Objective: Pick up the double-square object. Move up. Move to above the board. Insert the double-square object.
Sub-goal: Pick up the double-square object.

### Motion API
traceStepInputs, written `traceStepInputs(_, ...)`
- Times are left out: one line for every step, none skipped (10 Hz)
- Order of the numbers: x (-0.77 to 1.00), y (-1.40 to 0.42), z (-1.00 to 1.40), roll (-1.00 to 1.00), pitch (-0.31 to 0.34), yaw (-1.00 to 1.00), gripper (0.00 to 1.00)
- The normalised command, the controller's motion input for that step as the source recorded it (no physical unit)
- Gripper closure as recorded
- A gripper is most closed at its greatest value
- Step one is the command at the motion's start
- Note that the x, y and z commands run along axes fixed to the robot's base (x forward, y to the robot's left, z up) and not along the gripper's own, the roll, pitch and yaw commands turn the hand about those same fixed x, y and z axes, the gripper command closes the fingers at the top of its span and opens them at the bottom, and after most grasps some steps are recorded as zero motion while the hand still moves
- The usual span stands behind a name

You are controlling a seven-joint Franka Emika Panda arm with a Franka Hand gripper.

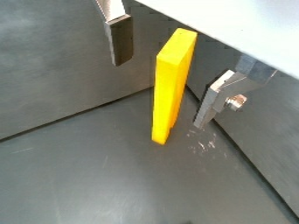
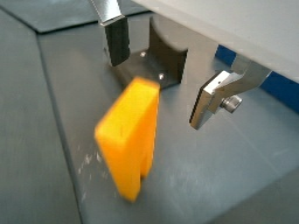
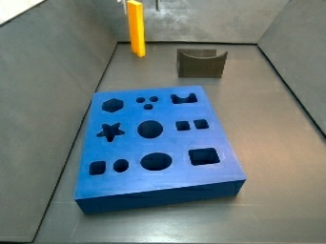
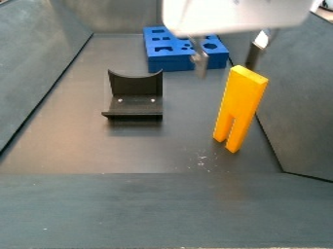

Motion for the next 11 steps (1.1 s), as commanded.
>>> traceStepInputs(-0.44,0.45,-0.29,-0.06,-0.19,0.32,0.0)
traceStepInputs(-0.39,0.56,-0.23,-0.11,-0.189,0.4,0.0)
traceStepInputs(-0.41,0.49,-0.23,-0.1,-0.183,0.36,0.0)
traceStepInputs(0.0,0.0,0.0,0.02,0.0,-0.01,0.0)
traceStepInputs(0.0,0.0,0.0,0.0,0.0,0.0,1.0)
traceStepInputs(0.0,0.0,0.0,0.0,0.0,0.0,1.0)
traceStepInputs(0.0,0.0,0.0,0.0,0.0,0.0,1.0)
traceStepInputs(0.0,0.0,0.0,0.0,0.0,0.0,1.0)
traceStepInputs(0.0,0.0,0.0,0.0,0.0,0.0,1.0)
traceStepInputs(0.0,0.0,0.0,0.0,0.0,0.0,1.0)
traceStepInputs(0.0,0.0,0.0,0.0,0.0,0.0,1.0)
